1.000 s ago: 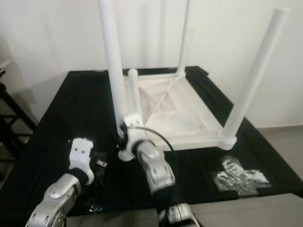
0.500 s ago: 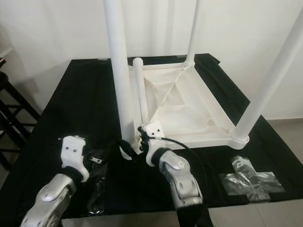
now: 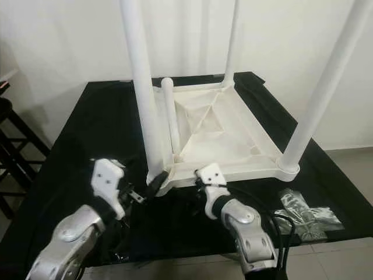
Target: Building children table
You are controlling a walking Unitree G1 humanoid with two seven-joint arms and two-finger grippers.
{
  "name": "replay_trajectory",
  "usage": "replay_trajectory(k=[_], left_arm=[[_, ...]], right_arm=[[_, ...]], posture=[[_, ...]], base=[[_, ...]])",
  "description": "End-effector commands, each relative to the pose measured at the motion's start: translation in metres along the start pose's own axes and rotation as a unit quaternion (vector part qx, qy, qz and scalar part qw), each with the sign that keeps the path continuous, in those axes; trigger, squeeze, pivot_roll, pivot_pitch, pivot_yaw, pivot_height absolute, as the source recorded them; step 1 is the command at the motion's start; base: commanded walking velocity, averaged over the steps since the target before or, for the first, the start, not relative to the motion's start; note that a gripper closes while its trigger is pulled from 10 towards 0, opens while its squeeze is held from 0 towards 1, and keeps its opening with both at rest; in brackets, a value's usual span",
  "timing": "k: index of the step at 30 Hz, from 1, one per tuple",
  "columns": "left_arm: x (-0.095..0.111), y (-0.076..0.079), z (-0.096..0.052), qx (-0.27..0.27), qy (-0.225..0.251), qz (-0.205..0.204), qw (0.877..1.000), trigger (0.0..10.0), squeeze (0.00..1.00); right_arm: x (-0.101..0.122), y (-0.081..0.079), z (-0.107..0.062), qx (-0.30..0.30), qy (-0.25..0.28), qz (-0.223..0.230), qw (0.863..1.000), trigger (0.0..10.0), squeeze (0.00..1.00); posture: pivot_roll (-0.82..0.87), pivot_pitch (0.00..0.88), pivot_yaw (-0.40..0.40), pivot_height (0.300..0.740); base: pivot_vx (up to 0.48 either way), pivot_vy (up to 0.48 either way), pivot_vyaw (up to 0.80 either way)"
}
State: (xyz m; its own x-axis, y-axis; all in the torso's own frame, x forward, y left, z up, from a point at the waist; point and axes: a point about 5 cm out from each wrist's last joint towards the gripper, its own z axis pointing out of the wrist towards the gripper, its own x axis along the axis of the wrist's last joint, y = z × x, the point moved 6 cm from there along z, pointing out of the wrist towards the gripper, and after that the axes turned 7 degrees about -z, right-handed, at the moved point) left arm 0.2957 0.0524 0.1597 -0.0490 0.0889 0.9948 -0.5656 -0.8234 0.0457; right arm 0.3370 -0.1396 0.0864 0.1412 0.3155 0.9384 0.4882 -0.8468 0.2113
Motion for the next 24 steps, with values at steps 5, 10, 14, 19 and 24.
replay_trajectory(k=[5, 10, 14, 19, 24], left_arm=[[-0.021, -0.015, 0.016, 0.068, -0.050, -0.009, 0.996, 10.0, 1.00], [-0.023, -0.033, 0.022, 0.128, -0.057, -0.016, 0.990, 10.0, 1.00], [-0.016, -0.026, 0.037, 0.124, -0.046, -0.026, 0.991, 10.0, 0.00], [-0.017, -0.027, 0.042, 0.154, -0.045, -0.030, 0.987, 10.0, 0.00], [-0.017, -0.033, 0.042, 0.186, -0.044, -0.030, 0.981, 10.0, 0.00]], right_arm=[[-0.004, -0.008, 0.001, 0.003, -0.010, 0.024, 1.000, 10.0, 0.00], [0.009, -0.030, 0.005, 0.043, 0.020, 0.023, 0.999, 10.0, 0.00], [0.021, -0.054, 0.009, 0.096, 0.045, 0.010, 0.994, 10.0, 0.00], [0.016, -0.054, 0.010, 0.091, 0.039, 0.019, 0.995, 10.0, 0.00], [0.016, -0.054, 0.010, 0.090, 0.040, 0.023, 0.995, 10.0, 0.00]], posture=[[-0.09, 0.000, 0.047, 0.740], [-0.09, 0.000, 0.044, 0.740], [-0.09, 0.000, 0.043, 0.740], [-0.10, 0.000, 0.045, 0.740], [-0.11, 0.000, 0.047, 0.740]], base=[[0.000, 0.000, 0.00], [0.000, 0.000, 0.00], [0.000, 0.000, 0.00], [0.000, 0.000, 0.00], [0.000, 0.000, 0.00]])
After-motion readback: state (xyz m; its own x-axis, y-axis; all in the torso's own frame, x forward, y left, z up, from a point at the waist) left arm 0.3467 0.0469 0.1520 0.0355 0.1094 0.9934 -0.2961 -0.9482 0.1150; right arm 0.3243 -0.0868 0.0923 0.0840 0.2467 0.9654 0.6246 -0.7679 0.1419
